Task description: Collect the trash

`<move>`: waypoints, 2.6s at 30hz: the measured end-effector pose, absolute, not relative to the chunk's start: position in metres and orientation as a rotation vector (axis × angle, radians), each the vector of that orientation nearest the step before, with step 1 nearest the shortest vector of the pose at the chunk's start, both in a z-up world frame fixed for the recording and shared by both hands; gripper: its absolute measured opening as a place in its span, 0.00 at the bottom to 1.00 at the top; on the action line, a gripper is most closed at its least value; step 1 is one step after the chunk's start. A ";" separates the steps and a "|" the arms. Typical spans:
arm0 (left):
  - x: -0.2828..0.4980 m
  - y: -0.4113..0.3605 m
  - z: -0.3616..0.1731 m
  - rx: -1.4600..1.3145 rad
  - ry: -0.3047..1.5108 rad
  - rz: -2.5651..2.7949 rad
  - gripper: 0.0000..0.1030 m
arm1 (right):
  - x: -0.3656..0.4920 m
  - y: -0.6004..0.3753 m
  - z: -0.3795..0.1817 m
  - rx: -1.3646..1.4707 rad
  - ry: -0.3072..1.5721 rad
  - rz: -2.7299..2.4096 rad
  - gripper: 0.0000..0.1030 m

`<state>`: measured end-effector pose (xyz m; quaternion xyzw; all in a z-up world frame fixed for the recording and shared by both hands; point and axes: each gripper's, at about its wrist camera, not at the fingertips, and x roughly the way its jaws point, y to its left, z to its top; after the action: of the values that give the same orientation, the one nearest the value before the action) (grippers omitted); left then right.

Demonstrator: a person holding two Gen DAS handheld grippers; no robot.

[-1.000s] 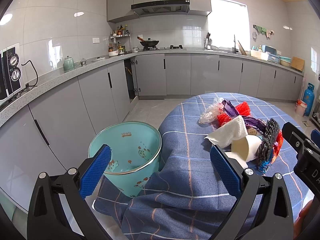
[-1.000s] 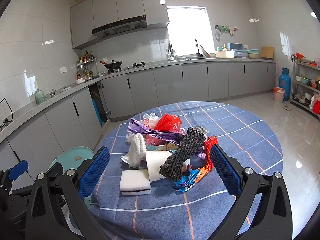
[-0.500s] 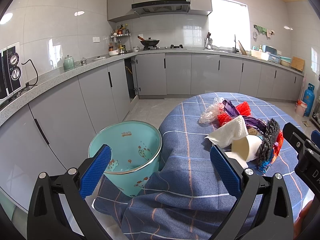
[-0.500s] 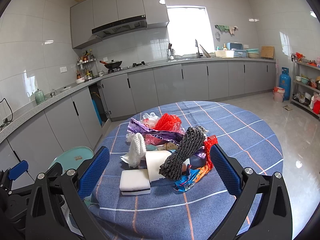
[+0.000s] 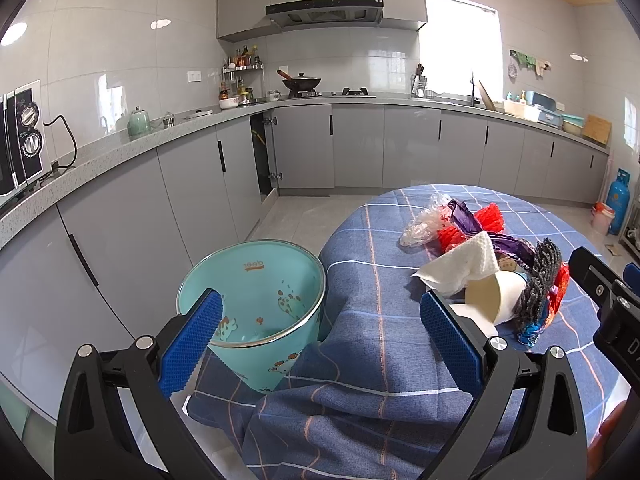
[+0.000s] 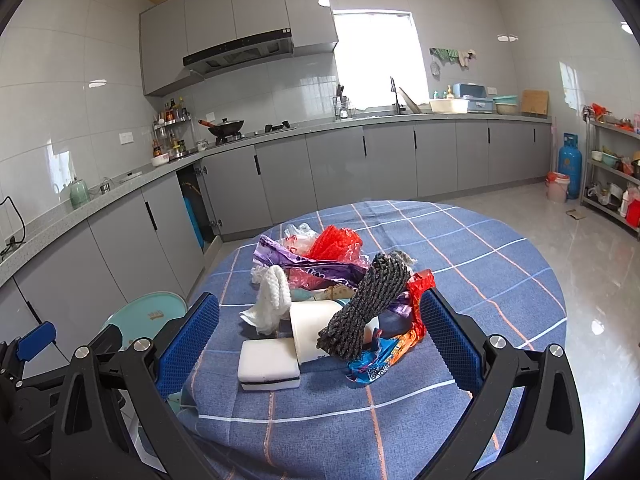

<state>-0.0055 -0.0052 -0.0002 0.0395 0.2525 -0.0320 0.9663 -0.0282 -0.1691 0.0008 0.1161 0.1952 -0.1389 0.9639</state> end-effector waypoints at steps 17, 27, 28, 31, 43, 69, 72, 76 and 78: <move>0.010 -0.007 -0.017 0.061 0.571 -0.112 0.95 | -0.016 -0.203 -0.016 0.262 0.440 -0.360 0.96; 0.038 -0.022 -0.040 0.091 0.621 -0.201 0.94 | 0.004 -0.245 -0.039 0.327 0.506 -0.358 0.81; 0.041 -0.024 -0.040 0.100 0.613 -0.215 0.94 | 0.007 -0.246 -0.040 0.330 0.517 -0.349 0.74; 0.052 -0.038 -0.041 0.128 0.579 -0.269 0.93 | 0.019 -0.250 -0.045 0.361 0.552 -0.319 0.72; 0.124 -0.092 -0.059 0.144 0.635 -0.485 0.81 | 0.057 -0.258 -0.064 0.410 0.649 -0.182 0.30; 0.113 -0.093 -0.046 0.102 0.632 -0.586 0.05 | 0.042 -0.248 -0.030 0.345 0.562 -0.155 0.22; 0.121 -0.087 -0.051 0.095 0.676 -0.549 0.02 | 0.042 -0.250 -0.029 0.344 0.562 -0.161 0.22; 0.126 -0.077 -0.053 0.072 0.693 -0.546 0.16 | 0.045 -0.254 -0.032 0.357 0.564 -0.167 0.22; 0.133 -0.075 -0.057 0.064 0.714 -0.526 0.67 | 0.048 -0.256 -0.037 0.369 0.575 -0.172 0.22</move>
<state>0.1327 -0.0747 -0.0566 0.0311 0.3454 -0.2546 0.9027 0.0476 -0.2563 -0.0367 0.1805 0.2816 -0.0840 0.9386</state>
